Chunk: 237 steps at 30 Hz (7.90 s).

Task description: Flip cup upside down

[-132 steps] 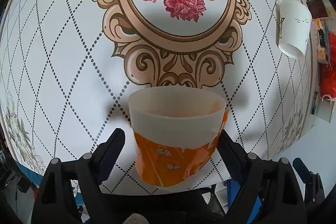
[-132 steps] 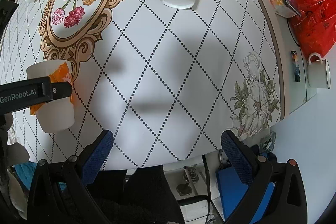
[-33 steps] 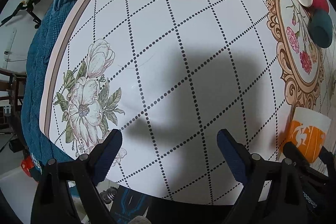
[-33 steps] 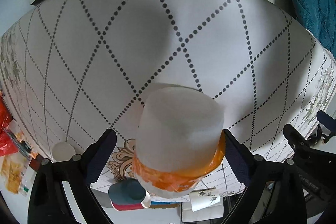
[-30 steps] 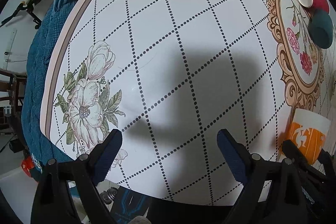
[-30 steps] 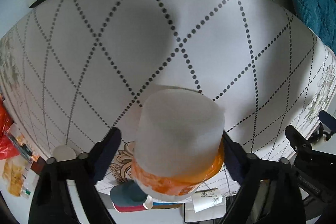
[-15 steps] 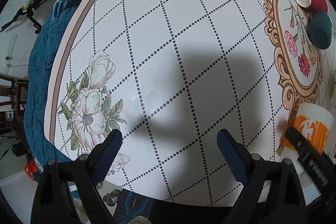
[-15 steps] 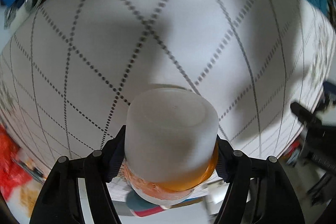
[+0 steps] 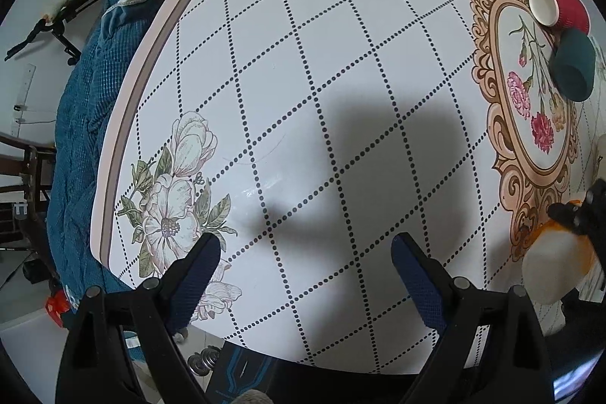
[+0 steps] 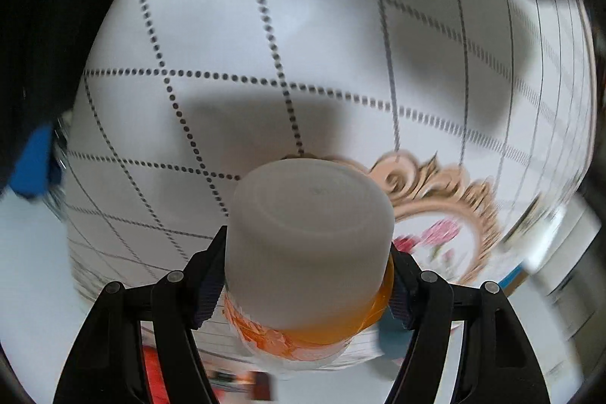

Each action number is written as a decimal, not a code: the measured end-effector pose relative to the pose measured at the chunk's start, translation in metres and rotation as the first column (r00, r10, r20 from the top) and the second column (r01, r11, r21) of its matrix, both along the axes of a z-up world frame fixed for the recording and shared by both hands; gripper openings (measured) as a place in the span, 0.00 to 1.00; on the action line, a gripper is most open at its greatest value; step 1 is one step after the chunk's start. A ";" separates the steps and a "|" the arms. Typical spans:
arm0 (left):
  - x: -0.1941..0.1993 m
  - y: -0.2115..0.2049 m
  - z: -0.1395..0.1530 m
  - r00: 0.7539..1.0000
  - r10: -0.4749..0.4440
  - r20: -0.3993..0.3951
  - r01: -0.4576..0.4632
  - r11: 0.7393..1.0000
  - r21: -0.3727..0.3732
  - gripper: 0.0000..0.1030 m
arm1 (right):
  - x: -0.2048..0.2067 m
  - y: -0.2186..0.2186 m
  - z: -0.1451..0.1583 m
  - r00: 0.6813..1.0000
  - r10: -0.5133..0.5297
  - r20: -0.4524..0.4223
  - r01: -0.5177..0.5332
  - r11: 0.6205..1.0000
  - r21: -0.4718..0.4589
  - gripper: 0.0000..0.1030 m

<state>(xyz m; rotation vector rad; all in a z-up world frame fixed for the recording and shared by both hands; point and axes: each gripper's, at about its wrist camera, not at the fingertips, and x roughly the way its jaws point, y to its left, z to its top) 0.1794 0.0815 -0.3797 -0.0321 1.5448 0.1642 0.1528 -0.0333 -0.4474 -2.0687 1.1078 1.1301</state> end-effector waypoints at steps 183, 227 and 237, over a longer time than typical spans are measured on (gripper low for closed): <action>-0.228 -0.076 0.344 0.794 -0.177 0.582 0.218 0.976 -0.001 0.98 | -0.039 -0.180 0.484 -0.173 -0.860 -0.481 0.265 -0.511 0.818 0.96; -0.234 -0.080 0.356 0.786 -0.168 0.594 0.211 0.977 -0.003 0.98 | -0.041 -0.191 0.486 -0.175 -0.836 -0.520 0.262 -0.549 0.794 0.96; -0.237 -0.084 0.362 0.780 -0.171 0.602 0.202 0.979 0.016 0.98 | -0.048 -0.191 0.489 -0.174 -0.835 -0.521 0.262 -0.550 0.793 0.96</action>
